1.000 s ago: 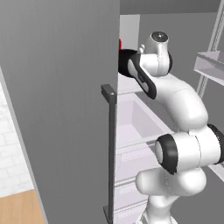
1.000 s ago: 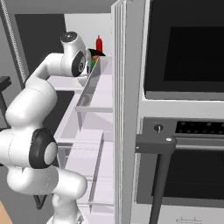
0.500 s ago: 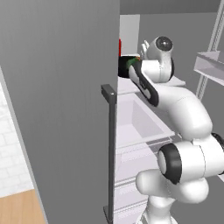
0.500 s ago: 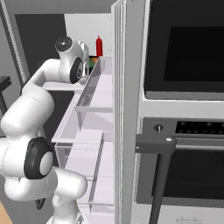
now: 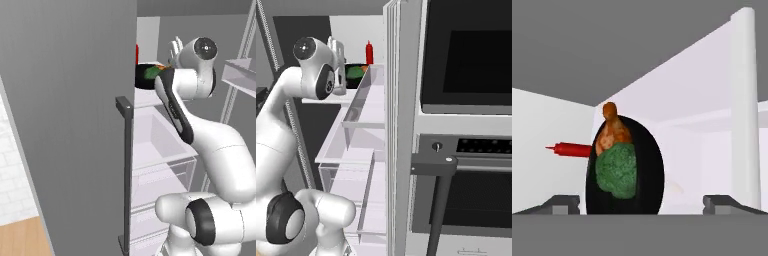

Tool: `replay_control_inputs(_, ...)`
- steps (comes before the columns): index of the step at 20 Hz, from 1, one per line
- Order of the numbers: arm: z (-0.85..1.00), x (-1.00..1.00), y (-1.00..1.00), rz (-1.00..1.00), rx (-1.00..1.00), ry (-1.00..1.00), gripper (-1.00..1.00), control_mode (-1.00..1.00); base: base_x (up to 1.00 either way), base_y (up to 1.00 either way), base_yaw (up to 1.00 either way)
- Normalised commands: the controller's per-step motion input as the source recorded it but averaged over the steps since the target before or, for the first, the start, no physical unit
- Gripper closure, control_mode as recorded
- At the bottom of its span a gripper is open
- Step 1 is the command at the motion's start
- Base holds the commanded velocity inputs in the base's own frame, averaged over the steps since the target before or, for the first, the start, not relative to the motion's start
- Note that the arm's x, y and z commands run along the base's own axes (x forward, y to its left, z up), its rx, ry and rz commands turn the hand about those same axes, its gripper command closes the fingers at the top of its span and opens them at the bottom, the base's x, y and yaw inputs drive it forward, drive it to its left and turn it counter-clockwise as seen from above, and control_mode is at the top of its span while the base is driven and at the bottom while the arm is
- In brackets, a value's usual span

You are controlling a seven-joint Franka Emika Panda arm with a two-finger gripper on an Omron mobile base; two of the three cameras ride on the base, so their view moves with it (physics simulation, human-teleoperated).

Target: Pick the chicken drumstick and broccoli from their plates and place them in the bowl. Then put the bowl in the fridge.

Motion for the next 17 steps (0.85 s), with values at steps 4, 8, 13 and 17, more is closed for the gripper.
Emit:
replay_control_inputs(4, 0.61, -1.0, 0.07, 0.1, -0.04, 0.0, -1.0, -1.0, 0.0, 0.0, 0.0)
replay_control_inputs(8, 0.36, -1.0, 0.07, 0.13, -0.08, 0.04, -1.0, -1.0, 0.0, 0.0, 0.0)
replay_control_inputs(13, -0.51, -1.0, 0.07, 0.16, -0.14, 0.0, -1.0, -1.0, 0.0, 0.0, 0.0)
replay_control_inputs(17, -0.48, -1.0, 0.0, 0.12, -0.16, 0.0, -1.0, -1.0, 0.0, 0.0, 0.0)
